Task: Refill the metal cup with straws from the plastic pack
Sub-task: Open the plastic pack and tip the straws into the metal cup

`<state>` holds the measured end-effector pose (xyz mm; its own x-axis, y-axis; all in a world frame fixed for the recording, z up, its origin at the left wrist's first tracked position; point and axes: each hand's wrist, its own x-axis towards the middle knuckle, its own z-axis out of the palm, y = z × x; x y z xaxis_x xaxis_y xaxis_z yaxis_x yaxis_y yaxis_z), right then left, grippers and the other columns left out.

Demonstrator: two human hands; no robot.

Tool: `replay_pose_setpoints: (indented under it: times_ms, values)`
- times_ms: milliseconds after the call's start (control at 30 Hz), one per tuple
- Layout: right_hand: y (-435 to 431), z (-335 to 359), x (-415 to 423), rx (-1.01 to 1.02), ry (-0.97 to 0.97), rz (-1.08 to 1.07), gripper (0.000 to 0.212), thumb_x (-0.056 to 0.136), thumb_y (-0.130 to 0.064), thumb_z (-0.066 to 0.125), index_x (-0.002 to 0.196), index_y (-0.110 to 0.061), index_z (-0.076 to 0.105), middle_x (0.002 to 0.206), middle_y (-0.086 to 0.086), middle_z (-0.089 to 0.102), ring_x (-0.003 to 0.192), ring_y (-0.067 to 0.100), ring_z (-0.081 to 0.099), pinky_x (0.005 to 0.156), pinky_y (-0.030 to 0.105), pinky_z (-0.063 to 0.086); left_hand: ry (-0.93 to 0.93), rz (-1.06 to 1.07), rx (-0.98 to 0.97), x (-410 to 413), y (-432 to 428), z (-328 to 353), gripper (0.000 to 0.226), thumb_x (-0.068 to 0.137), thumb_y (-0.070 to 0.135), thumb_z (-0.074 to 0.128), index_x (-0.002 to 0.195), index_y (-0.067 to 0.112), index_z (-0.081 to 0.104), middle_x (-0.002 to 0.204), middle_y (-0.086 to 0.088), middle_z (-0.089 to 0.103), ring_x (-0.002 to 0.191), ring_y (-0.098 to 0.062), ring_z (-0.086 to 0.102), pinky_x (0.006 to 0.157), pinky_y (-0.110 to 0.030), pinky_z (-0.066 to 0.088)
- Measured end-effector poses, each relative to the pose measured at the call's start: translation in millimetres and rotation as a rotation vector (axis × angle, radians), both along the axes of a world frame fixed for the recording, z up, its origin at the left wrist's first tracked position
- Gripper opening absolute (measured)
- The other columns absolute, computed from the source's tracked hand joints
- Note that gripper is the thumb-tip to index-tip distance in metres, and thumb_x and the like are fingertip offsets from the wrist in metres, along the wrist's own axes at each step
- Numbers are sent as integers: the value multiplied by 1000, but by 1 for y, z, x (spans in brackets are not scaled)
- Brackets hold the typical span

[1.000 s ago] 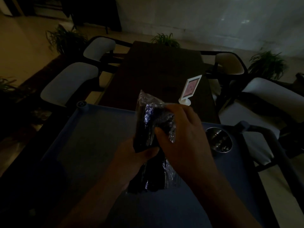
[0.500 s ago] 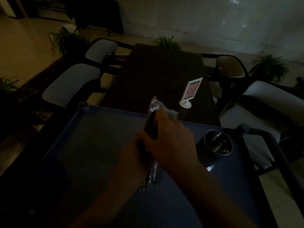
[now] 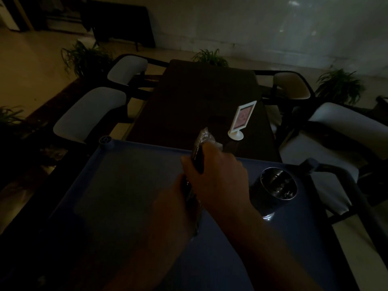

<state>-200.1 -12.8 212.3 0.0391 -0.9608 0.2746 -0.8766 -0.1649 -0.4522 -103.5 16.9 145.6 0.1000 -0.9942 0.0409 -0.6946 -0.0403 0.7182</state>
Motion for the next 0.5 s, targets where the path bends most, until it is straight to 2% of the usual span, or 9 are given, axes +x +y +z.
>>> replay_pose_setpoints:
  times_ms: [67, 100, 167, 200, 267, 300, 400, 500]
  values:
    - [1, 1, -1, -15, -2, 7, 30, 90, -56, 51, 83, -28, 41, 72, -10, 52, 57, 8, 53, 52, 26, 42, 10, -12, -45, 0, -2, -2, 42, 82, 29, 60, 123, 31, 51, 79, 19, 59, 73, -4, 63, 58, -13, 39]
    - [2, 1, -1, -14, -10, 13, 29, 91, -54, 50, 83, -27, 42, 72, -10, 53, 57, 7, 53, 51, 27, 44, 5, -19, -73, -1, -2, -1, 39, 82, 29, 58, 121, 31, 52, 79, 21, 58, 74, -3, 63, 59, -12, 39]
    - [4, 2, -2, -10, -33, 28, 26, 92, -50, 49, 88, -24, 49, 76, -7, 59, 59, 8, 58, 54, 31, 53, 0, -14, -16, -3, -4, -1, 36, 86, 33, 56, 121, 30, 51, 94, 14, 66, 87, -9, 66, 65, -18, 39]
    - [6, 2, -3, -12, -46, 38, 24, 93, -47, 49, 91, -23, 51, 78, -5, 62, 61, 9, 60, 57, 33, 56, -14, -8, -8, -2, -2, 1, 34, 87, 33, 55, 120, 31, 51, 98, 11, 67, 90, -5, 65, 67, -16, 38]
    - [8, 3, -4, -18, -71, 64, 20, 95, -42, 48, 95, -22, 52, 82, -3, 64, 65, 12, 63, 60, 38, 58, 28, -13, -119, 0, 2, 2, 33, 80, 35, 50, 113, 37, 49, 82, 24, 61, 81, 12, 61, 60, -3, 39]
    - [9, 3, -4, -19, -82, 77, 19, 96, -40, 47, 96, -22, 52, 83, -2, 64, 67, 14, 64, 61, 40, 58, 51, -15, -155, 1, 4, 3, 33, 76, 35, 49, 109, 39, 49, 74, 30, 54, 75, 14, 60, 56, 0, 39]
    - [11, 1, -6, -33, -73, 97, 20, 98, -38, 44, 95, -21, 53, 80, -2, 64, 64, 13, 62, 60, 39, 57, 53, -22, -166, 5, 9, 3, 30, 77, 21, 59, 106, 30, 56, 68, 30, 49, 61, 8, 52, 55, 0, 41]
    - [13, -2, -8, -37, -110, 114, 17, 99, -35, 46, 88, -21, 50, 71, -7, 58, 55, 5, 53, 50, 26, 45, 87, 1, -112, 4, 5, 6, 28, 81, 16, 63, 107, 23, 60, 72, 24, 53, 62, 7, 47, 58, 1, 40]
